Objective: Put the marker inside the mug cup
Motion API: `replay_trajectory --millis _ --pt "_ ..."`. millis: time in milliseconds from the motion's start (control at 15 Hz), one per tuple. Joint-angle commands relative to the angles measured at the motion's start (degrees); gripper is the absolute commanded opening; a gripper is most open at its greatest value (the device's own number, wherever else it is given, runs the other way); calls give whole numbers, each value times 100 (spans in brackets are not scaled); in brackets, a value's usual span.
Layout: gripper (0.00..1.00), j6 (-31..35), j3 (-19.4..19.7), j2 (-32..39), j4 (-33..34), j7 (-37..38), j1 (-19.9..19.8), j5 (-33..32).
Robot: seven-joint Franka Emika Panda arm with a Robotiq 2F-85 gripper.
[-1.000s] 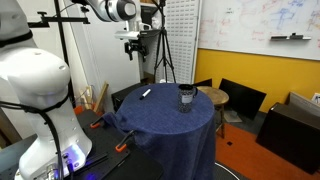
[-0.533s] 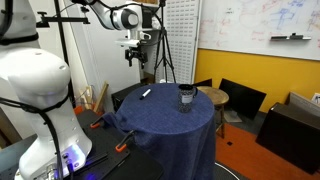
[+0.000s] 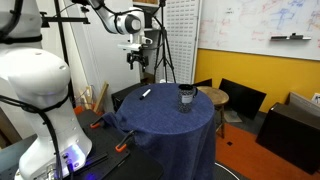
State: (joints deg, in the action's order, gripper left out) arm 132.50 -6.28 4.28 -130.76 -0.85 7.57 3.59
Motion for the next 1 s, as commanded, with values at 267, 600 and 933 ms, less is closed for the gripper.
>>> replay_trajectory --millis 267,600,933 --pt "100 325 -14 211 -19 118 -31 -15" --pt "100 1176 -4 703 -42 196 -20 -34" --pt "100 1599 26 1193 -6 374 0 -19"
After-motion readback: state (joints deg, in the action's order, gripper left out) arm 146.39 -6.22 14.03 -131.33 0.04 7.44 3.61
